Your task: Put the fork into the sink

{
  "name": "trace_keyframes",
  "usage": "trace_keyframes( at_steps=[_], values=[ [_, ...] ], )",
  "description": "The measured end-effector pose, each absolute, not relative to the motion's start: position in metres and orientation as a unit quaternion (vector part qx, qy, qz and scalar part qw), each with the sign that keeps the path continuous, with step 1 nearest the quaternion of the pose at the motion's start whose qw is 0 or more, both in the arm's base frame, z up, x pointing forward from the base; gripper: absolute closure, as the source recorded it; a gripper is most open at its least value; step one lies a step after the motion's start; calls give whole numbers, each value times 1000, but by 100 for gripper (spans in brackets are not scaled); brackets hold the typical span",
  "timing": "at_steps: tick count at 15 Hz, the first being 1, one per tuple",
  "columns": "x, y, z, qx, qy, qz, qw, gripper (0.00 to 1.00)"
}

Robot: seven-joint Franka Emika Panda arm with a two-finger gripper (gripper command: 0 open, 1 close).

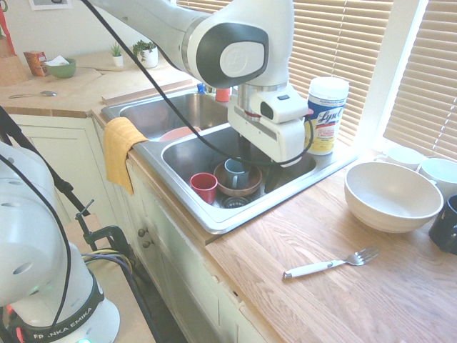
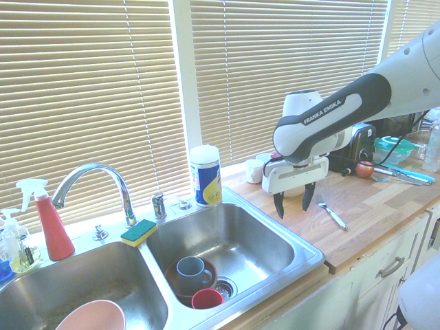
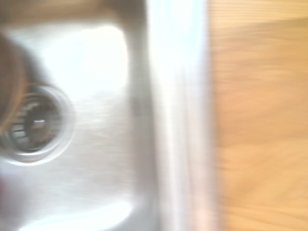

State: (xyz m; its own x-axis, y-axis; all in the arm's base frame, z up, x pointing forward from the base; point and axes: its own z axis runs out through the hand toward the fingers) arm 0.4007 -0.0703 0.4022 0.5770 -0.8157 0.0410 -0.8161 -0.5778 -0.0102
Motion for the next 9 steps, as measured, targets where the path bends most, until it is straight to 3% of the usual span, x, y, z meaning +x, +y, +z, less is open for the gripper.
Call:
trace_keyframes(
  at_steps=[9],
  values=[
    [366,-201,343,850,-526,-3,27,0]
  ],
)
